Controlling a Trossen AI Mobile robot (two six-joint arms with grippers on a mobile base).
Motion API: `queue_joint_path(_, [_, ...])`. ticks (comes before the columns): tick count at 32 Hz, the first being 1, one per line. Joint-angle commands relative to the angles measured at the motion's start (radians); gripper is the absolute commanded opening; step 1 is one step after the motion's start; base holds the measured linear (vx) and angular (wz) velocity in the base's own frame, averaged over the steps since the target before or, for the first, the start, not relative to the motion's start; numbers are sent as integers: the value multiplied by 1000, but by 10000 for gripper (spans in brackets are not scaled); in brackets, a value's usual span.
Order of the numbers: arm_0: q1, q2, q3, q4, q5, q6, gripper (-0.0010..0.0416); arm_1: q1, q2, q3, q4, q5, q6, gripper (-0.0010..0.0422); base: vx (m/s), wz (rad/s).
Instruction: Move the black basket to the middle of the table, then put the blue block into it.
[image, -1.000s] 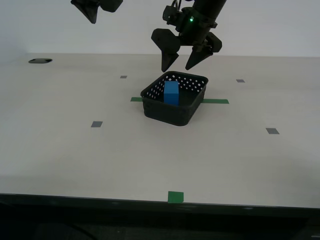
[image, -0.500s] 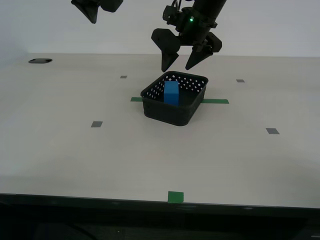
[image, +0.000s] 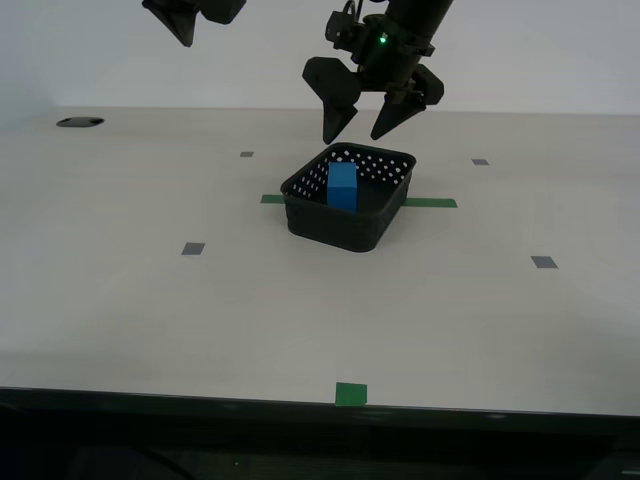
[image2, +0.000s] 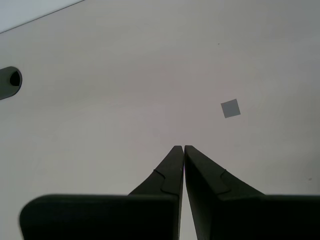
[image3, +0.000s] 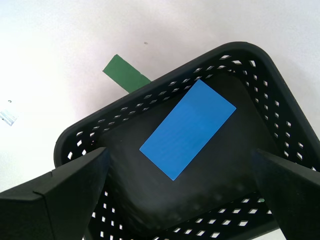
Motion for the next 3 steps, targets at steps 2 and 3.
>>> queue_joint_path(2, [0, 0, 1, 0, 1, -2, 394, 0, 1, 1, 0, -1, 4, 0, 0, 0])
queue_joint_path(3, [0, 0, 1, 0, 1, -2, 394, 0, 1, 1, 0, -1, 4, 0, 0, 0])
